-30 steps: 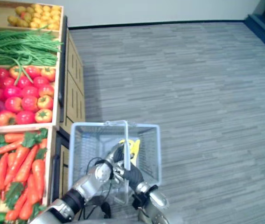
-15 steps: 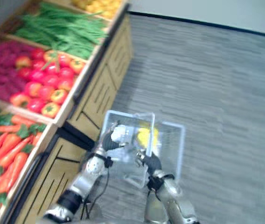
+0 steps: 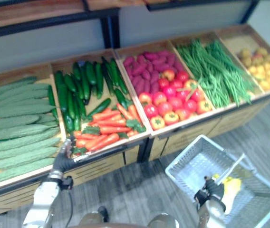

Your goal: Pick vegetable in the basket

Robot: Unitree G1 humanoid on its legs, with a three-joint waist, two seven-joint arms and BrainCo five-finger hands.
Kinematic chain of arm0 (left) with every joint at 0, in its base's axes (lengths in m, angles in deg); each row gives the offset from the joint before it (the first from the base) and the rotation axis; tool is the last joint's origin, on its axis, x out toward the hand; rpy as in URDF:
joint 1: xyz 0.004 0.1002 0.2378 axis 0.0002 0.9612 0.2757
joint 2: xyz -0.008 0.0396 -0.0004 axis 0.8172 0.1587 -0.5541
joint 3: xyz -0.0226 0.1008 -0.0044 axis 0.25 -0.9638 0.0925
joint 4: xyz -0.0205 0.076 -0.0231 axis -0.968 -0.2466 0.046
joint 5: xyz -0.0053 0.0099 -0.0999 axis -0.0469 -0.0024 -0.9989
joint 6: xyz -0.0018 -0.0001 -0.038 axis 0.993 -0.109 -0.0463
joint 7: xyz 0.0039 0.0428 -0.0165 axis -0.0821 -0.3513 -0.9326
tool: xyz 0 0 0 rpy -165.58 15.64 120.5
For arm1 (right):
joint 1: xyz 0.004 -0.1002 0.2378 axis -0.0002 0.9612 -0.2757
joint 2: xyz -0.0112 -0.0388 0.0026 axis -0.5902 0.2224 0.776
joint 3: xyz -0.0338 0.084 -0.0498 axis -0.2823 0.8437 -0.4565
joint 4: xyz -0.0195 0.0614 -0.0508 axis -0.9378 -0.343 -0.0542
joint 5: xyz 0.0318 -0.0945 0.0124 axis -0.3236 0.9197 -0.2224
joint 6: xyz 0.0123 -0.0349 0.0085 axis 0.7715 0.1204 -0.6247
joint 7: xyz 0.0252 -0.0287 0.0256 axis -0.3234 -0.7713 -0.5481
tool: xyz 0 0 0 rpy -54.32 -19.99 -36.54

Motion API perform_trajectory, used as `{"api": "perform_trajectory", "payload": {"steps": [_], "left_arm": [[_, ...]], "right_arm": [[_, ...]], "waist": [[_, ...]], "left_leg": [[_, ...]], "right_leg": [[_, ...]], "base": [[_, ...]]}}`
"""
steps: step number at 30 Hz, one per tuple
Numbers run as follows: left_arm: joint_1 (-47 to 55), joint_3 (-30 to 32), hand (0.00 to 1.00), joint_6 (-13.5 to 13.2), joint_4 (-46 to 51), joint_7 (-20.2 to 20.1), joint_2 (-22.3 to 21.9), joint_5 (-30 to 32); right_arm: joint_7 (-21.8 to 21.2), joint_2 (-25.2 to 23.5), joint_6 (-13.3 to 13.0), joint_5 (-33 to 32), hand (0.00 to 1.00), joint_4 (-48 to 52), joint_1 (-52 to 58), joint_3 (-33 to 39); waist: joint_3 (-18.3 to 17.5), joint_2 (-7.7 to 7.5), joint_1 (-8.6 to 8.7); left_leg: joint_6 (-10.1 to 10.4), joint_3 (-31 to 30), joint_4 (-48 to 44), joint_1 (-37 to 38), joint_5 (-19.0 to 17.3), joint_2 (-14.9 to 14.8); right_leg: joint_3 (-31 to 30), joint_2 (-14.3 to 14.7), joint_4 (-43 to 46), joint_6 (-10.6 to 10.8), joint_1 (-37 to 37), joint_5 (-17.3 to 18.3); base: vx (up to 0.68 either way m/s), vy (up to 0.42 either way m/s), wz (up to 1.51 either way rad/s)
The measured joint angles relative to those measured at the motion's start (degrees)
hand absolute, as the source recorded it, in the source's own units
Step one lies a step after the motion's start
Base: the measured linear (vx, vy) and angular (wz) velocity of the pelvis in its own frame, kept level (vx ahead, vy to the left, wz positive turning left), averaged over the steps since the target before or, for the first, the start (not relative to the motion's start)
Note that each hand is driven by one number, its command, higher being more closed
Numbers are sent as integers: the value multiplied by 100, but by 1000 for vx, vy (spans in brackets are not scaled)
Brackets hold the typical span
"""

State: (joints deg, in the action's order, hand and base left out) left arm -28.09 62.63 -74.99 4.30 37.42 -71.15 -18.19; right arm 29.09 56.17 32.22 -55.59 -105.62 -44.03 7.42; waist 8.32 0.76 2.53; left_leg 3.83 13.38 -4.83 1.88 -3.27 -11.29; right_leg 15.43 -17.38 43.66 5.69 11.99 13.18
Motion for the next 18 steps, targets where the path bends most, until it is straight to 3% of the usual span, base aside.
{"api": "perform_trajectory", "payload": {"steps": [1, 2, 3, 4, 5, 6, 10, 12, 14, 18], "left_arm": [[-98, -20, 0, -16, 0, 101, 18, 144], [-291, -40, 0, -53, 22, 319, 138, 428], [-353, -40, 0, -77, -17, 416, 159, 594], [-362, -72, 0, -7, -81, 564, 38, 876], [-373, -129, 0, -8, -54, 632, -34, 1120], [-524, -204, 0, -43, -26, 706, 8, 1450], [-1285, -407, 0, -136, -319, 855, 94, 2003], [-1467, -486, 0, -141, -592, 874, 379, 2211], [-1619, -543, 0, -77, -1049, 940, 850, 2665], [-2014, -819, 0, 133, -1807, 981, 1342, 3281]], "right_arm": [[68, -6, 0, 0, 100, -82, 33, 6], [236, -132, -2, 0, 100, -272, 218, 118], [292, -172, -12, 12, 100, -388, 312, 225], [348, -98, 2, 42, 100, -586, 291, 333], [397, -77, 1, 44, 100, -583, 296, 376], [415, -79, 4, 45, 100, -634, 312, 357], [381, -28, -14, 341, 100, -849, 121, 302], [351, 21, -50, 512, 100, -994, 67, 185], [322, 16, -50, 674, 100, -1108, -14, 112], [329, 26, -54, 724, 100, -1158, -96, 15]], "waist": [[-5, -14, 12], [-53, -269, 19], [-14, -296, 35], [1, -106, 29], [-62, 117, 3], [-50, 249, -4], [-37, 221, 5], [-29, 209, 44], [-10, 162, 110], [145, 9, 136]], "left_leg": [[69, -58, 2, -7, -2, -6], [373, -214, 30, -51, -39, 135], [499, -309, 92, -23, -59, 145], [537, -250, 165, 41, 0, -48], [541, -58, 220, 78, 57, -184], [535, 216, 434, 216, 176, -304], [541, 511, 591, 334, 283, -334], [539, 558, 617, 387, 283, -299], [522, 718, 627, 340, 271, -194], [486, 824, 555, 27, 252, -22]], "right_leg": [[-110, 45, -564, 0, 22, -5], [-428, 98, -2174, -89, 13, -588], [-551, 116, -2276, 166, -12, -635], [-456, 321, -2391, 111, -97, -640], [-404, 476, -2515, 41, -114, -675], [-394, 652, -2515, -42, -135, -640], [-400, 807, -2593, -88, -171, -674], [-444, 830, -2852, -65, -252, -838], [-590, 809, -3293, 16, -284, -1155], [-693, 700, -4001, 119, -263, -1683]], "base": [[224, -366, 130], [144, -339, 82], [158, -371, 62], [156, -227, 13], [193, -195, -17], [172, -151, -26], [87, -79, -14], [32, 53, -22], [-36, 104, -27], [-74, 82, -12]]}}
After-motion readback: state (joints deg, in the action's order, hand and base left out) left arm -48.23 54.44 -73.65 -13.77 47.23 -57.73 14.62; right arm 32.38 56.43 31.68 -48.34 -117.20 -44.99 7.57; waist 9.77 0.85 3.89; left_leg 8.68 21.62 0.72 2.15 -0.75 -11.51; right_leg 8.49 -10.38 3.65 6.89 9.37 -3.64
